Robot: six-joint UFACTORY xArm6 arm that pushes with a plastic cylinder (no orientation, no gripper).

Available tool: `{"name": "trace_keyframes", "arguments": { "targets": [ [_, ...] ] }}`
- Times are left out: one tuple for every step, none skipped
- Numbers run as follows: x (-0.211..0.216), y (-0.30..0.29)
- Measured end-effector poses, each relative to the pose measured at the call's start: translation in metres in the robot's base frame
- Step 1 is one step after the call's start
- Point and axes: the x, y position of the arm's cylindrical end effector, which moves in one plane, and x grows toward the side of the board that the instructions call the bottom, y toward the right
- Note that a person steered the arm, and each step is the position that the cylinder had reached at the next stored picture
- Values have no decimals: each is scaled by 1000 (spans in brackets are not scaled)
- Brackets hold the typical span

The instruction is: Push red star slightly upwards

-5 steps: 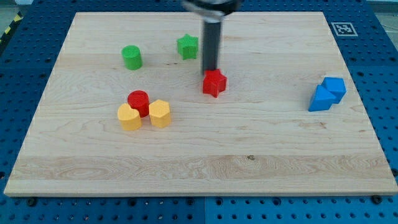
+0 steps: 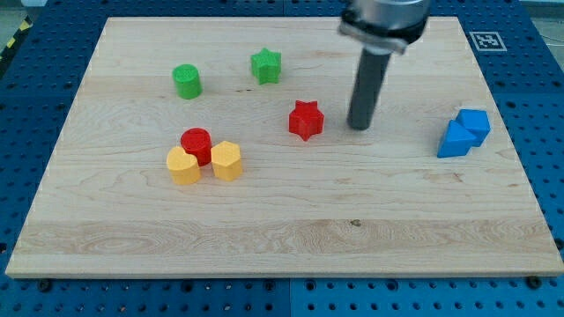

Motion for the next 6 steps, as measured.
{"name": "trace_keyframes", "arguments": {
  "targets": [
    [15, -87],
    [-8, -59],
    [-20, 17],
    [-42, 61],
    [-60, 52],
    [-57, -31]
  ]
}}
